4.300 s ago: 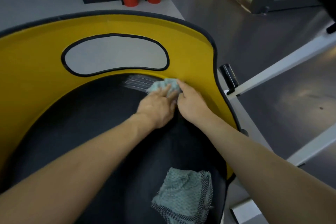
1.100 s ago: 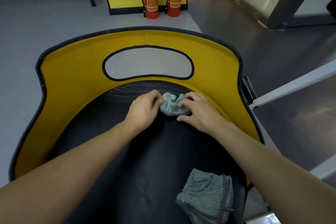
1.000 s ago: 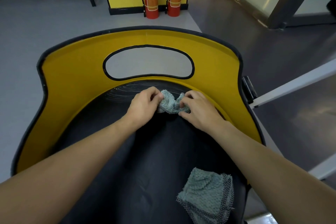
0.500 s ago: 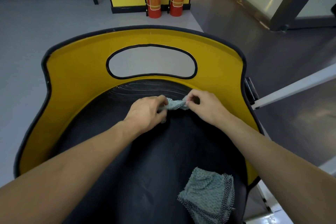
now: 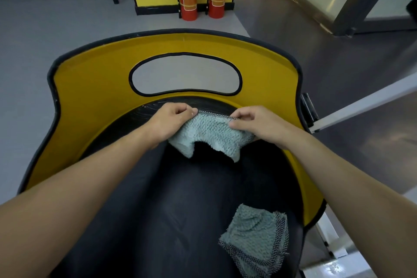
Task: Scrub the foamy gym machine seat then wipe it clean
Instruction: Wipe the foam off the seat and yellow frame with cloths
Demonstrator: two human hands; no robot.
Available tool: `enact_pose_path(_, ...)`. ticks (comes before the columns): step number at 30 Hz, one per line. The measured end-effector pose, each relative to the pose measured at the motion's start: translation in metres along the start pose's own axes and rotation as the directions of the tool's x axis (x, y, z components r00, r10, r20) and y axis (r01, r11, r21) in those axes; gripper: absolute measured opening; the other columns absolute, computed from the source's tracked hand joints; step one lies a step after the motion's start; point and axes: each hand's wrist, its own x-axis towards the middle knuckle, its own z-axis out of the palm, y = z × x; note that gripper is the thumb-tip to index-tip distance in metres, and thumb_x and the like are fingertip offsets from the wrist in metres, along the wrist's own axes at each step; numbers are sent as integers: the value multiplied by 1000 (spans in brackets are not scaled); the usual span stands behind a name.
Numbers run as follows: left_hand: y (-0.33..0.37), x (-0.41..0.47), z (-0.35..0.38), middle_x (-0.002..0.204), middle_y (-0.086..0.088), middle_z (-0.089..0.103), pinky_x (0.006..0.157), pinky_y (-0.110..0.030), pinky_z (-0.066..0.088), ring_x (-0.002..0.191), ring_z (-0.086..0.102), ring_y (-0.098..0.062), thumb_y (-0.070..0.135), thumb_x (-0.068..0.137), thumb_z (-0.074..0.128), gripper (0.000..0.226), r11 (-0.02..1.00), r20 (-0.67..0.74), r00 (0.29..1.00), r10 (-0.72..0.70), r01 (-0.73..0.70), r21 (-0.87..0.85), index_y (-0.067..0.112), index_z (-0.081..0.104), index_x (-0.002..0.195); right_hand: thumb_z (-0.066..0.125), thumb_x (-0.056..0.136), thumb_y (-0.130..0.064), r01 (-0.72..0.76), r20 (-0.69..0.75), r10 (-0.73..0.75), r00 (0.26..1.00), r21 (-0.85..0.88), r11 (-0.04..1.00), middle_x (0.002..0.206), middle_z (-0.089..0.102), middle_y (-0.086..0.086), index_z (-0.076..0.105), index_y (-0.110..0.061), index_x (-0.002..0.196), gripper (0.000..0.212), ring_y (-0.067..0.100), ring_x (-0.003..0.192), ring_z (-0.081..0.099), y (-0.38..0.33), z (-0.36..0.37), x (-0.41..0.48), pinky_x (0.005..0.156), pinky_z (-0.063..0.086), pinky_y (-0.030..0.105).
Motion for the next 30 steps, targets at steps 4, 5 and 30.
enact_pose_path(4,2,0,-10,86,-7,70,81,-40,50,80,63,-19,39,103,53,35,943,10,994,104,-102,316,14,70,86,67,97,-35,89,-139,-107,984,-134,987,103,70,-23,76,-30,109,16,-4,98,62,8,2,3,87,45,23)
enact_pose_path(5,5,0,-12,85,0,70,79,-38,50,82,63,-15,37,103,52,31,919,8,990,142,-135,369,18,71,89,66,98,-34,106,-189,-140,972,-178,978,106,69,-24,76,-30,113,19,-4,99,61,9,1,5,88,44,21)
enact_pose_path(30,24,-5,-16,91,10,65,71,-31,48,86,60,-9,24,102,55,10,830,100,975,197,-221,512,31,60,97,60,96,-24,69,30,-63,998,-566,821,87,64,-10,56,-34,88,13,11,77,62,2,25,10,57,38,26)
